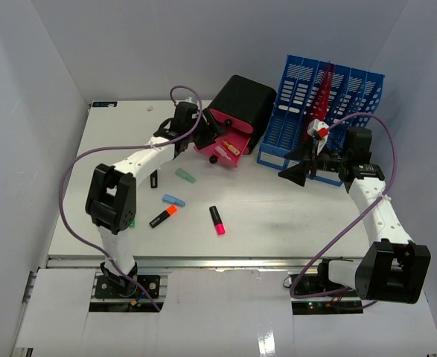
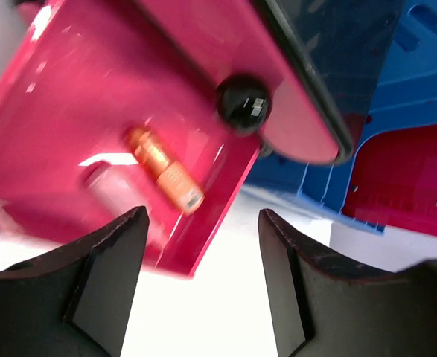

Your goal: Organize the desk

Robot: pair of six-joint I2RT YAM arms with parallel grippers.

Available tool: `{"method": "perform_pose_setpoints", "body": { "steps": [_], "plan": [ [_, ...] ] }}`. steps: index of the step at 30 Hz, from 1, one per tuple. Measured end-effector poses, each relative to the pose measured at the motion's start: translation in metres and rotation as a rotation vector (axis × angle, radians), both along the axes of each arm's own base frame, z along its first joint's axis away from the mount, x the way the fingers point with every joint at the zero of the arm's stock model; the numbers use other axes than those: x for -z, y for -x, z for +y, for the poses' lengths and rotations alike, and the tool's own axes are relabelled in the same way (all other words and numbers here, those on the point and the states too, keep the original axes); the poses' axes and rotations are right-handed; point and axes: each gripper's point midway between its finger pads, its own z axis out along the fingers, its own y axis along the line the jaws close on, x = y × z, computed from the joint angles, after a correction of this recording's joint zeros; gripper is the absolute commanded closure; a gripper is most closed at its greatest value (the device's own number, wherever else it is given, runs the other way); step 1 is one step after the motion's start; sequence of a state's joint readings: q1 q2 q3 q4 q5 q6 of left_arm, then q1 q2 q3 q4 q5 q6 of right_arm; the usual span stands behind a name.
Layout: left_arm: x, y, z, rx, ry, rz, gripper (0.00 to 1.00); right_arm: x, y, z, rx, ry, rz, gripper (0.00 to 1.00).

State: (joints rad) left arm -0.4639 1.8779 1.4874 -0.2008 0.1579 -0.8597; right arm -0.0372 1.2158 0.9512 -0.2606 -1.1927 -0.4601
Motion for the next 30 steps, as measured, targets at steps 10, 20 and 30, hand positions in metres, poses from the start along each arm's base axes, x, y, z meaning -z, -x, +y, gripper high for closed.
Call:
{"method": "perform_pose_setpoints", "body": {
  "steps": [10, 20, 30],
  "plan": [
    [-0.023, 0.060, 0.081, -0.173, -0.182, -0.045, 0.50, 0.013, -0.002, -0.001, -0.002, 0.006, 0.051, 0.22],
    [0.084, 0.078, 0.109, -0.260, -0.377, 0.259, 0.27, 0.014, -0.003, -0.001, 0.007, 0.011, 0.053, 0.22],
    [0.121, 0.058, 0.110, -0.318, -0.455, 0.384, 0.29, 0.015, -0.004, -0.002, 0.014, 0.015, 0.054, 0.22]
  ]
}}
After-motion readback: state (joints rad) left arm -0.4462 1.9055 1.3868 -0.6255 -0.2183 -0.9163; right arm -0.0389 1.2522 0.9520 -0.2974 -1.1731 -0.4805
